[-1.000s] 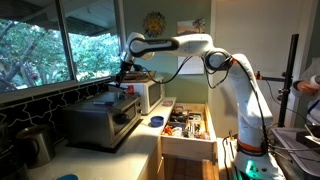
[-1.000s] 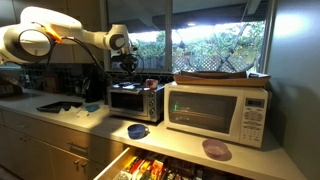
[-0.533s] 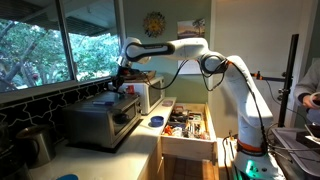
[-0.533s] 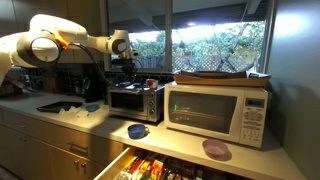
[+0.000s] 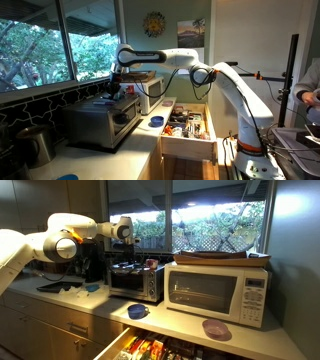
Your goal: Put the pen onto the oven
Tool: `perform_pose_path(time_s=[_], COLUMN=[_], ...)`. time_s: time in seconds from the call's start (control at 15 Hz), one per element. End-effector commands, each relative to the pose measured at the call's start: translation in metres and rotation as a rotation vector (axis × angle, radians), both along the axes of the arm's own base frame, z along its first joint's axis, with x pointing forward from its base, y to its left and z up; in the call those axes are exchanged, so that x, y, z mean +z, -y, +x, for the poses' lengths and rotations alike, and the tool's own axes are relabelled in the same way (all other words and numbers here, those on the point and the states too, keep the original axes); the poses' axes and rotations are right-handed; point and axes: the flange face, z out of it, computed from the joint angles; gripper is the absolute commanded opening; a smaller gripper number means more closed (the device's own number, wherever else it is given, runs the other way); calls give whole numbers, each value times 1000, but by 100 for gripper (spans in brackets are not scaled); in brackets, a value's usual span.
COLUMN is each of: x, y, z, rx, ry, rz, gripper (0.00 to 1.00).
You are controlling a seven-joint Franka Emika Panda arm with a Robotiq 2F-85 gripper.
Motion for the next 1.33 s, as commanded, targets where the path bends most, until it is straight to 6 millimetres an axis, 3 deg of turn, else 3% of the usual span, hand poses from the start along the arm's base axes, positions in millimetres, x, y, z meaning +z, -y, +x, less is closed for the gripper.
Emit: perform_pose_path(time_s=[0.0,0.8,0.93,1.27], x=[9,5,6,21], y=[-8,-11,-9,-12], z=[3,15,15,11], rx=[3,-4,-17,-10], ry=[-25,33,37,59], rz=[-2,-22,-49,-30], gripper=[4,4,40,76])
